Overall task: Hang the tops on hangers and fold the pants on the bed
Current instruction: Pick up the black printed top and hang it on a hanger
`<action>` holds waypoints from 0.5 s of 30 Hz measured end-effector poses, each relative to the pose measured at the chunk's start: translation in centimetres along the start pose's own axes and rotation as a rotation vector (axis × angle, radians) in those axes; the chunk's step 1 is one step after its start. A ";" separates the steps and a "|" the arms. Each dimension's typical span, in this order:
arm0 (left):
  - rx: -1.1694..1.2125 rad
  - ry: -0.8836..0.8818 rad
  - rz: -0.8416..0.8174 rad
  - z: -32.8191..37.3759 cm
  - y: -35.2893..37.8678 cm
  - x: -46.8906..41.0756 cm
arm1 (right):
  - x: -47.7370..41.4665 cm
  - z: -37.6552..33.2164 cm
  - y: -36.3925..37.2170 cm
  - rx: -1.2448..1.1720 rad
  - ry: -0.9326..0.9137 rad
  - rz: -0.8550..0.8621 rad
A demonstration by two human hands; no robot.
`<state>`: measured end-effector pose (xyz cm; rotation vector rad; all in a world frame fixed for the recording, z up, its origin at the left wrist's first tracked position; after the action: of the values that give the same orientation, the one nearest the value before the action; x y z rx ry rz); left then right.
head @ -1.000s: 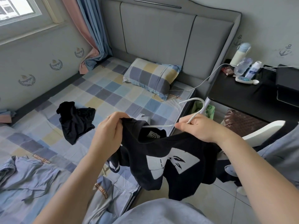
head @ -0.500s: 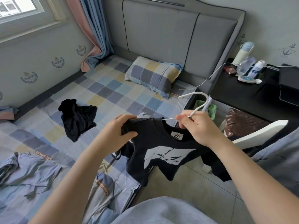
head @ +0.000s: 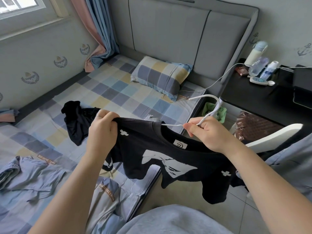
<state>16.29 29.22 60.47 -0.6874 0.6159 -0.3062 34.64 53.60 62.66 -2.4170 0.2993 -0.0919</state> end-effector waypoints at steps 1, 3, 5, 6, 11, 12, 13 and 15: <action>-0.034 -0.040 -0.014 -0.4 0.0 -0.4 | 0.0 -0.3 0.0 -0.007 -0.007 0.009; -0.087 -0.113 -0.091 -0.9 0.2 -1.4 | 0.1 -0.6 0.2 -0.016 -0.005 0.026; -0.104 -0.061 -0.190 0.3 0.4 -2.2 | 0.1 -0.6 0.5 -0.024 0.009 0.045; -0.086 -0.011 -0.256 1.2 0.6 -2.4 | 0.1 -0.6 0.7 -0.027 0.016 0.056; 0.137 -0.156 -0.654 3.0 3.0 -0.9 | 0.1 -0.6 0.7 -0.018 0.015 0.087; 0.164 -0.180 -0.705 3.2 3.3 -0.7 | 0.1 -0.6 0.8 -0.010 0.013 0.084; 0.177 -0.195 -0.752 3.4 3.6 -0.7 | 0.1 -0.6 0.9 -0.002 0.012 0.081; 0.193 -0.220 -0.811 3.5 3.9 -0.7 | 0.3 -0.5 1.0 0.015 0.014 0.077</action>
<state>18.19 34.13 60.31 -0.7473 0.0659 -1.0132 34.63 52.44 62.41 -2.3879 0.3960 -0.0769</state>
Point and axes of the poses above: each hand's wrist, its own x-axis away from the middle knuckle, its own y-axis out of the palm, z = x × y, the point moved 7 cm from there along -x, towards the middle knuckle, and after that the axes turned 6 degrees about x, right-handed, at the moved point
